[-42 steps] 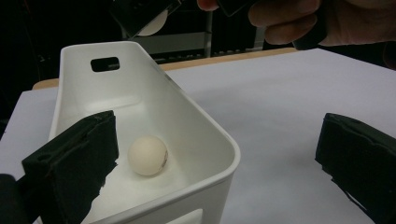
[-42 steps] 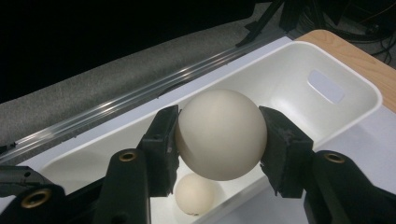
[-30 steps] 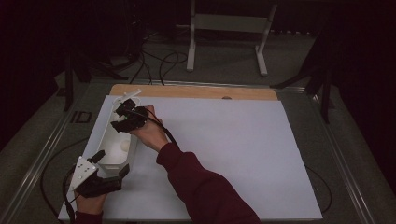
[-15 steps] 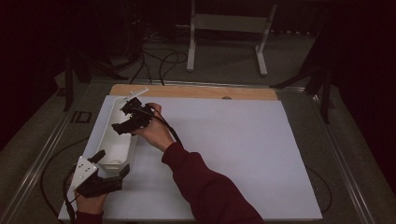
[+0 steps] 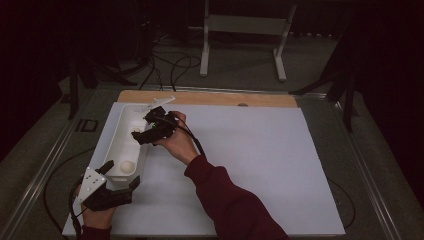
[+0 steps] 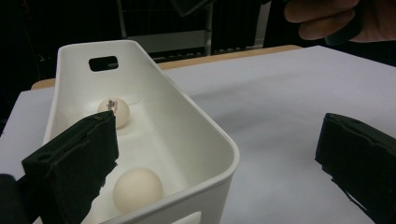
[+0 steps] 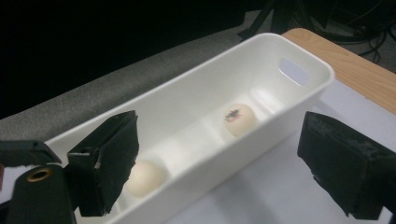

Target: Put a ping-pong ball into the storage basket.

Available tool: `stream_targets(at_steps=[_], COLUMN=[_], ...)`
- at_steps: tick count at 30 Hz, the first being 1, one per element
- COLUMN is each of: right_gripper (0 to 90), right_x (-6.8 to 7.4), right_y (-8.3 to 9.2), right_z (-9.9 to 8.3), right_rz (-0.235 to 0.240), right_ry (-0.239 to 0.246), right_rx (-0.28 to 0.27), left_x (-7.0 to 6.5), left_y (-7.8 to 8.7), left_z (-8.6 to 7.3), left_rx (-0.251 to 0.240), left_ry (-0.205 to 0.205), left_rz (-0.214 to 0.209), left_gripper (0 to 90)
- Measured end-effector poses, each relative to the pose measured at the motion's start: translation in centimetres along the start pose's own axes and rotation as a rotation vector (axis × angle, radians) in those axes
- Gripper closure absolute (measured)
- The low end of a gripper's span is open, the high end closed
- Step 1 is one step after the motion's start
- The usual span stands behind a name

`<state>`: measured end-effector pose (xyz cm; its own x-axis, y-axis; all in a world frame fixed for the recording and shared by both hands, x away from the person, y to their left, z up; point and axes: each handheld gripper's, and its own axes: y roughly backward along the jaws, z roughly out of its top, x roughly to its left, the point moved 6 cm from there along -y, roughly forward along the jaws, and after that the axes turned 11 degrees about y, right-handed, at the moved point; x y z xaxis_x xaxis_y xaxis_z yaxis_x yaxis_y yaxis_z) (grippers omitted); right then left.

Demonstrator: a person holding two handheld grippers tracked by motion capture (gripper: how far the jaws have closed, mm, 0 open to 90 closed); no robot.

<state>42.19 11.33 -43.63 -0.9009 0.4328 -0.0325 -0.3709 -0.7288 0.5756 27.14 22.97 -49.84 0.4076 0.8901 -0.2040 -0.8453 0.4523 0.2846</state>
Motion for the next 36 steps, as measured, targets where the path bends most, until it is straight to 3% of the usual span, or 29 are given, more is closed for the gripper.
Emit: stream_targets(at_steps=[16, 36], right_gripper=[9.2, 9.2], right_x=[-1.4, -4.3], right_y=[4.1, 9.5], right_z=[-2.6, -7.9], right_rz=[-0.083, -0.156], right_ry=[0.018, -0.037], right_rx=[-0.019, -0.053], left_x=[-0.1, 0.0], left_y=[-0.1, -0.1], left_z=[0.0, -0.1], left_rx=[0.005, 0.01], left_ry=[-0.005, -0.001], left_rz=[0.003, 0.004], left_gripper=[0.1, 0.1])
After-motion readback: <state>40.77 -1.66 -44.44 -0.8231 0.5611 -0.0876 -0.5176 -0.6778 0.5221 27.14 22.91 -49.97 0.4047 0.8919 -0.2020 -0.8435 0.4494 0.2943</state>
